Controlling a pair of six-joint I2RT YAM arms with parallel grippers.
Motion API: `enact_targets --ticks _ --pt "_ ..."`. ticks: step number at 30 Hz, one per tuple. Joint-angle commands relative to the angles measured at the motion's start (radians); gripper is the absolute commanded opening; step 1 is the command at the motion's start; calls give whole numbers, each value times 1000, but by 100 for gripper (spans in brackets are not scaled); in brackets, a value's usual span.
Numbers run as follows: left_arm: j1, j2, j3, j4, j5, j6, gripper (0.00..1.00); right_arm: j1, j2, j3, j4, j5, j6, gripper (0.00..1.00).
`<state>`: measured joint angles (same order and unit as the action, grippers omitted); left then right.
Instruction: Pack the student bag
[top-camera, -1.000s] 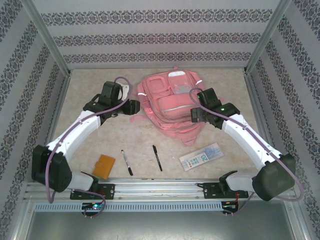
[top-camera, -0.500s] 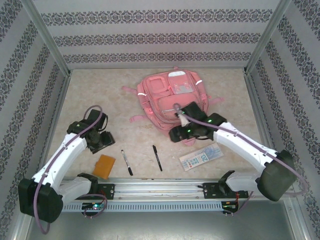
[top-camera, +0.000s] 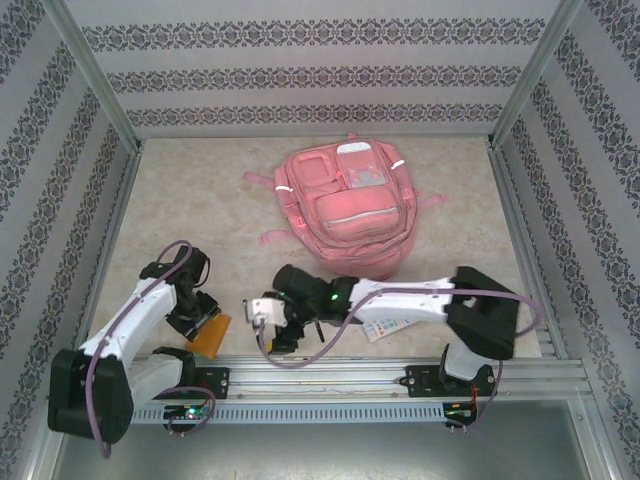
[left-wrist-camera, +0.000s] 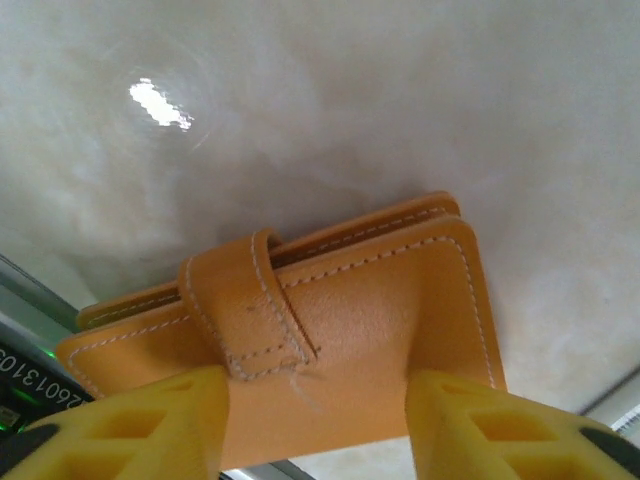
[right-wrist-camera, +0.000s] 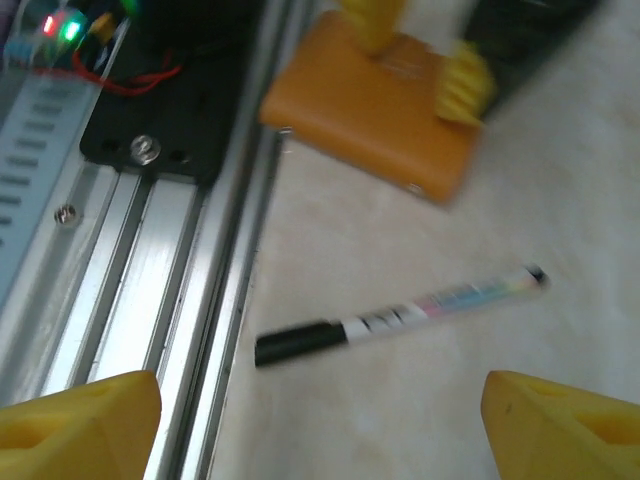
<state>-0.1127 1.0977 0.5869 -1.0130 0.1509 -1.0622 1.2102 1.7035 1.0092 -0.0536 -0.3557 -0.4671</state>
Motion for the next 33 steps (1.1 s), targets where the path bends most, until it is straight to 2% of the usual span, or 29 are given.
enact_targets --ticks 1,3,7,16,20,24,26,27,29,31,33 --pt "35 54 14 34 -5 -10 43 46 109 85 150 -41 -248 79" --pt "71 87 14 53 -6 4 37 63 185 151 160 -42 -292 71" --pt "141 141 9 94 22 7 29 89 288 230 178 -18 -380 66" --pt "213 265 2 162 118 71 29 89 438 326 287 85 -483 58" --pt "226 299 20 157 122 98 29 91 483 339 312 133 -542 53" --pt "237 303 34 145 122 123 29 88 524 329 386 215 -561 43" --pt "241 301 38 134 123 127 29 88 534 310 452 245 -565 32" --pt "242 295 46 125 123 131 31 89 530 297 483 258 -564 27" --pt "242 280 106 90 136 193 40 95 499 271 511 262 -549 14" --pt "242 249 244 -13 76 255 49 95 453 235 506 226 -522 5" --pt "242 196 370 -48 8 327 53 93 393 203 494 196 -467 3"
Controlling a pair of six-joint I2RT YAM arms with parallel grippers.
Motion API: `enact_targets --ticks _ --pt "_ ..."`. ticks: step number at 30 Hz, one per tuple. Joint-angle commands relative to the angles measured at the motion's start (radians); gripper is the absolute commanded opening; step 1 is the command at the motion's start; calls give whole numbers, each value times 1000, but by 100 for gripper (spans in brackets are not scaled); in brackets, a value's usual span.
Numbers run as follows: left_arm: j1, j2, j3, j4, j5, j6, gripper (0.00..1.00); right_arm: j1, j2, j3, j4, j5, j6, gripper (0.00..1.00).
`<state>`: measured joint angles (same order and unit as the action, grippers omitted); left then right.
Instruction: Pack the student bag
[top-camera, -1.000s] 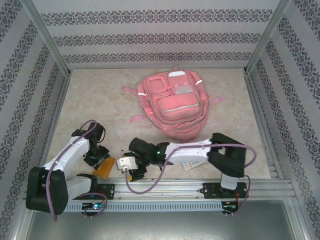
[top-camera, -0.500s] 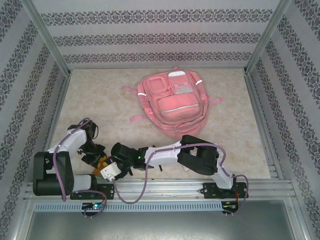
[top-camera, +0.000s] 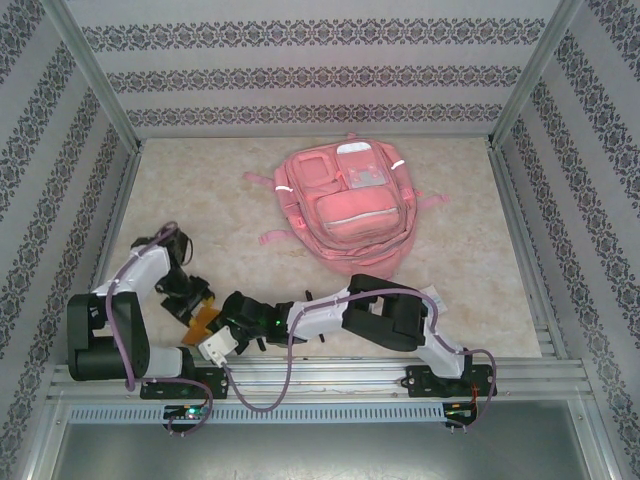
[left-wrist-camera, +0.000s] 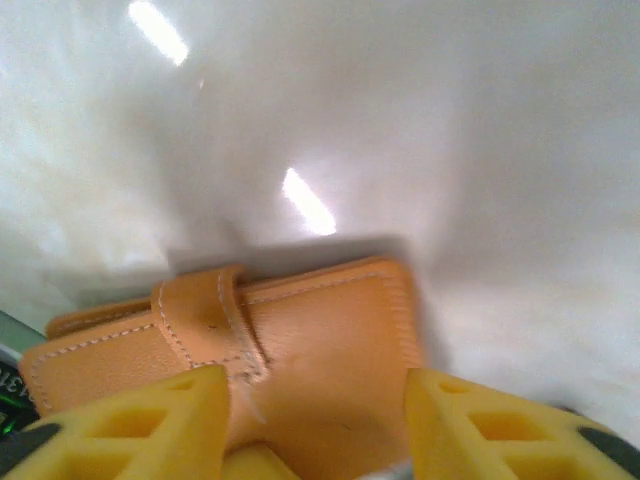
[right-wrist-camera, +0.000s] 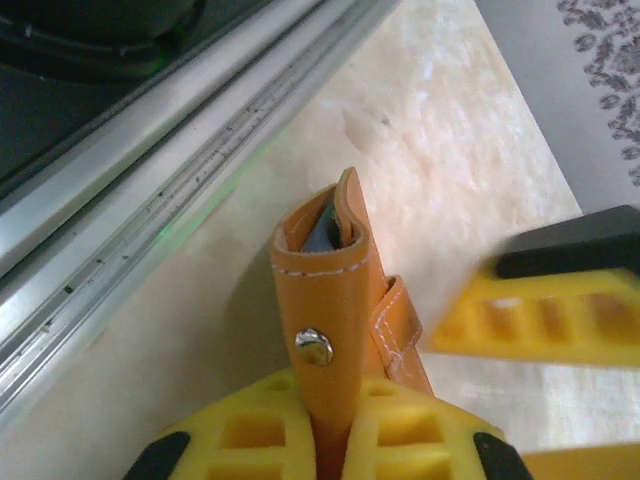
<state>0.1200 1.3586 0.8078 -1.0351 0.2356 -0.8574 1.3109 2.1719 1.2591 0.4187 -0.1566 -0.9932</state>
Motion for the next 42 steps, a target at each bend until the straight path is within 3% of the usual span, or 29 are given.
enact_targets --ticks 1,3,6,7,10,15,19,22,26,29,32,35,39,42 --pt "9 -91 209 -25 -96 157 55 -10 -114 -66 16 -12 106 3" --pt "9 -125 305 16 -76 220 62 -24 -194 -115 15 -46 231 3" --pt "2 -141 359 247 253 314 65 -74 -329 -208 26 -146 478 1" --pt "-20 -147 366 331 306 303 66 -97 -377 -246 34 -189 560 0" --pt "-179 -140 418 462 244 393 66 -156 -528 -373 63 -239 760 0" --pt "-452 47 595 435 97 651 70 -254 -837 -643 116 -140 983 0" --pt "-619 175 634 507 63 935 68 -457 -1111 -785 -33 -104 1194 0" --pt "-681 247 607 588 139 1093 69 -617 -1315 -837 -250 -10 1294 0" --pt "-698 340 634 653 274 1127 64 -766 -1610 -846 -626 314 1361 0" --pt "-750 413 670 656 229 1188 64 -898 -1756 -860 -709 355 1387 0" --pt "-809 502 731 602 146 1268 68 -1063 -1775 -824 -750 219 1415 0" --pt "-843 598 817 575 20 1264 68 -1190 -1703 -781 -773 106 1436 0" --pt "-856 712 918 578 -143 1196 65 -1227 -1601 -717 -791 61 1436 0" --pt "-863 778 966 558 -195 1205 63 -1227 -1574 -704 -773 33 1443 0"
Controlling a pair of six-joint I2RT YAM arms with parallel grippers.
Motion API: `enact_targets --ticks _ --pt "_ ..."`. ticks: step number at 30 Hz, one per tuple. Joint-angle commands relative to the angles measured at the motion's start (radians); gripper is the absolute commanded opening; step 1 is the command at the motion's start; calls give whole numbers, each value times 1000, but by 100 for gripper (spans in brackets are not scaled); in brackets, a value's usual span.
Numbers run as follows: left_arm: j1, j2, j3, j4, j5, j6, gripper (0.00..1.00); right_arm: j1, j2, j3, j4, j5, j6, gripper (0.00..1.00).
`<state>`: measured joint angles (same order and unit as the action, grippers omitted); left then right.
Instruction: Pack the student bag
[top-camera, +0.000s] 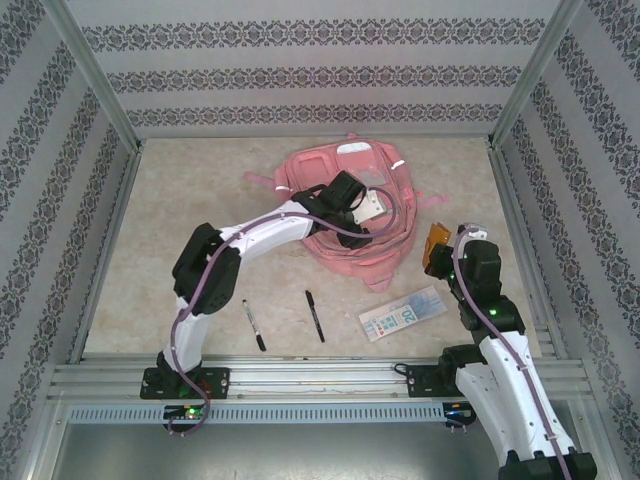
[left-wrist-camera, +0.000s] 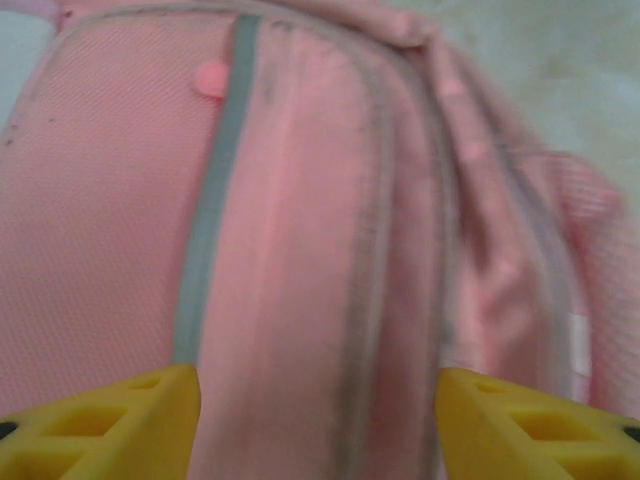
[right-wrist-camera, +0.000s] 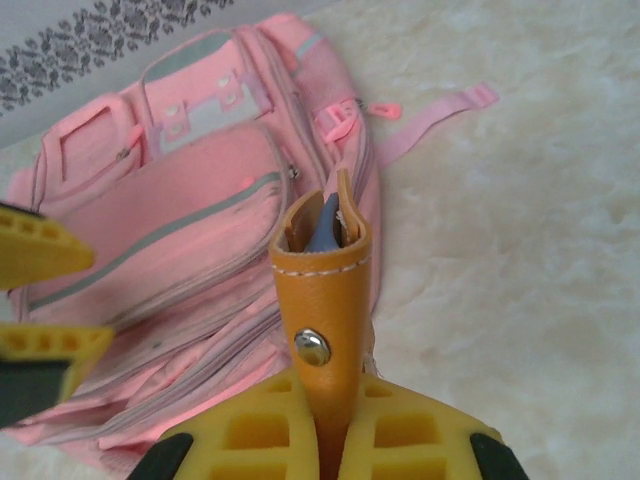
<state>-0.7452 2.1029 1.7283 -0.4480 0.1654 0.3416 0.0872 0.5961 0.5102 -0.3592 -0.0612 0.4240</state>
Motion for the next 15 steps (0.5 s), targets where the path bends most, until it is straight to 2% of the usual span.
enact_targets --ticks 1,4,8,12,15 --pt "0 47 52 -31 -131 12 63 -4 6 38 18 -67 28 0" --pt "-2 64 70 -47 -119 16 64 -3 14 51 10 -70 37 0" --pt "-2 68 77 -62 -17 58 72 -4 16 49 8 -111 38 0" --pt "-2 67 112 -151 108 86 91 -5 40 71 -9 -134 30 0" --pt "-2 80 110 -148 21 99 87 -5 47 74 -9 -167 43 0"
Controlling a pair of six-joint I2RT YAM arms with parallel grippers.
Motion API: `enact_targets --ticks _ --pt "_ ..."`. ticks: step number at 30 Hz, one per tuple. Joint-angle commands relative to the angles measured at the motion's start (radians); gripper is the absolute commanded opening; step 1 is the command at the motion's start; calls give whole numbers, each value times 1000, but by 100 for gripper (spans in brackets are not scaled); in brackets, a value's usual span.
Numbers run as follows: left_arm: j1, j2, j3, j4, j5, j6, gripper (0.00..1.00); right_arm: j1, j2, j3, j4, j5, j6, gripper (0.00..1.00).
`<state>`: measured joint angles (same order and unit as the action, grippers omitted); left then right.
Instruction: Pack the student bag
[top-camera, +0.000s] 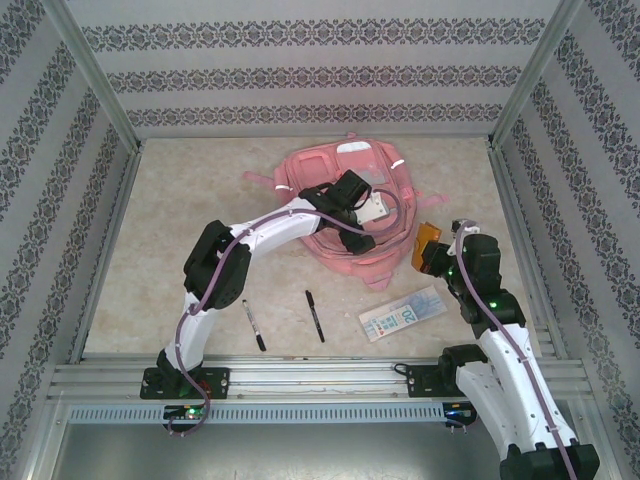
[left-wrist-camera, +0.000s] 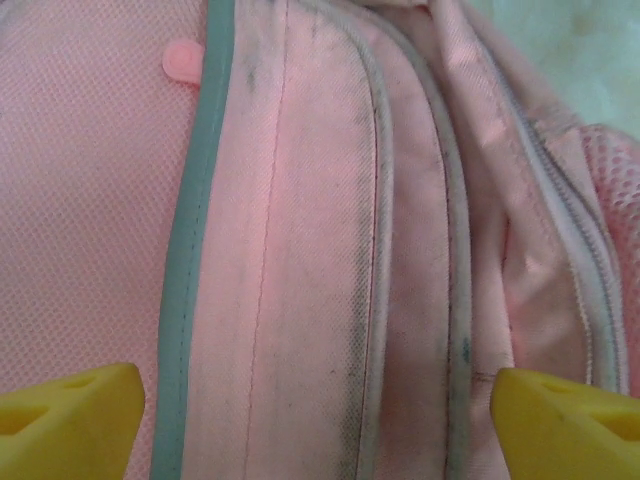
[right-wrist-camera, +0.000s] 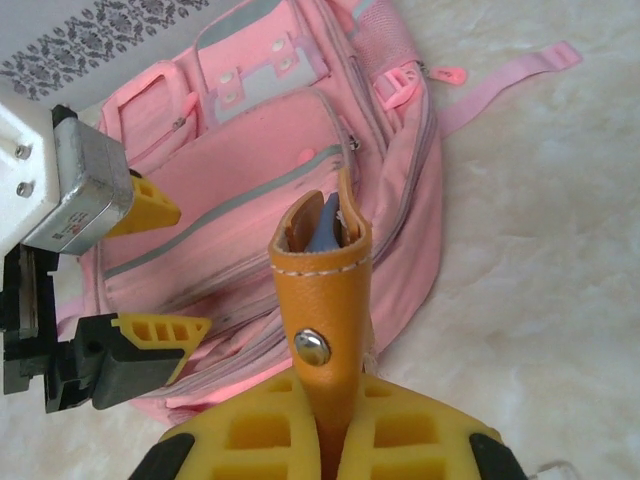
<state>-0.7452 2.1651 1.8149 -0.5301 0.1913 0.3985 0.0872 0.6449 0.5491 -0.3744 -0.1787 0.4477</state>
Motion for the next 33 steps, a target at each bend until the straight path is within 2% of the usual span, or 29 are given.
enact_targets --ticks 1,3,5,8,11,12,14,15,16,18,20,24,30,33 --pt "0 33 31 -73 -48 51 85 -4 1 26 20 -56 25 0" --pt "0 67 65 -92 -142 44 75 -4 11 25 35 -59 25 0" --pt "3 105 131 -134 -212 35 62 -5 24 49 21 -63 19 0" --pt "1 169 231 -206 -252 9 47 -4 31 52 25 -81 32 0" --pt "0 196 264 -240 -257 -4 46 -4 40 53 25 -90 33 0" --pt "0 196 261 -244 -243 -4 49 -4 42 63 11 -91 32 0" --pt "0 190 247 -239 -218 -9 63 -4 36 80 -18 -100 34 0" --pt "0 188 245 -238 -216 -5 66 -4 32 78 -21 -106 38 0" --pt "1 189 245 -234 -230 -2 65 -4 29 73 -17 -113 46 0" --pt "2 194 249 -224 -272 -5 49 -4 32 65 -7 -126 52 0" --pt "7 196 262 -225 -285 -15 28 -4 39 76 -18 -133 60 0" --pt "14 154 264 -199 -254 -20 1 -4 47 72 -6 -184 122 0" --pt "51 -14 232 -80 -176 -109 0 0 150 56 46 -485 256 0" --pt "59 -70 266 -62 -173 -132 0 0 218 39 102 -594 337 0"
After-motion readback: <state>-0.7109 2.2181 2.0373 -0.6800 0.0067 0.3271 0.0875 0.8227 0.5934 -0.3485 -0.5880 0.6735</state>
